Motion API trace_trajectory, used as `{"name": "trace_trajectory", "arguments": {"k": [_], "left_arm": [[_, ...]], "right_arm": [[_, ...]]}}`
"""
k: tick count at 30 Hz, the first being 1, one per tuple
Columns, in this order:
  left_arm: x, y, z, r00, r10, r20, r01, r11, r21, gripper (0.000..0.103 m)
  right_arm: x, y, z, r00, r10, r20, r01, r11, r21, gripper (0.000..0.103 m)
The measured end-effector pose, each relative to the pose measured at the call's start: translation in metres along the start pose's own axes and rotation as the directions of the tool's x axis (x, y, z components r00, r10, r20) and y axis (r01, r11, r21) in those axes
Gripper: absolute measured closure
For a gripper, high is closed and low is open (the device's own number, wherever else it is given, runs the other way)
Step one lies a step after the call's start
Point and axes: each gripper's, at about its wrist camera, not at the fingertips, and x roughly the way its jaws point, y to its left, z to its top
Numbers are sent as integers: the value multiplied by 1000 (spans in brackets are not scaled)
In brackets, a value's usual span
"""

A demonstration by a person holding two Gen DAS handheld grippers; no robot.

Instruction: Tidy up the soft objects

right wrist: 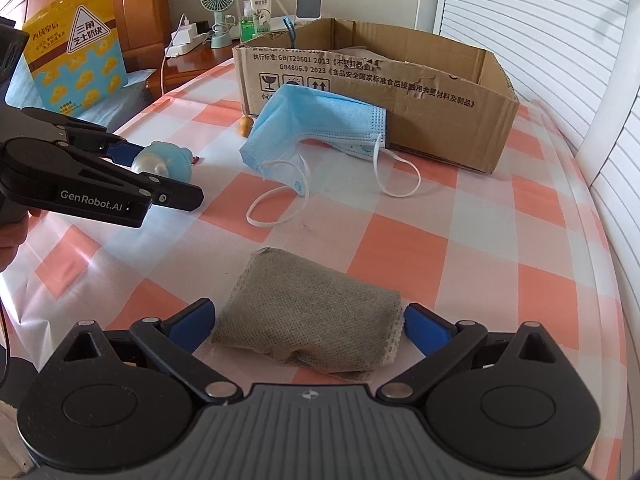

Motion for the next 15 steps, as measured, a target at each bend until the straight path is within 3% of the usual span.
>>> {"name": "trace_trajectory", "arguments": {"k": [10, 15], "left_arm": [[-8, 3, -3, 1000, 7, -2, -7, 1000, 5, 40], [-13, 6, -6, 1000, 8, -6, -8, 1000, 5, 40]], "right_arm": [[-3, 3, 1, 1000, -4, 10, 4, 1000, -12, 13], [-3, 3, 0, 1000, -5, 7, 5, 1000, -16, 11]]}}
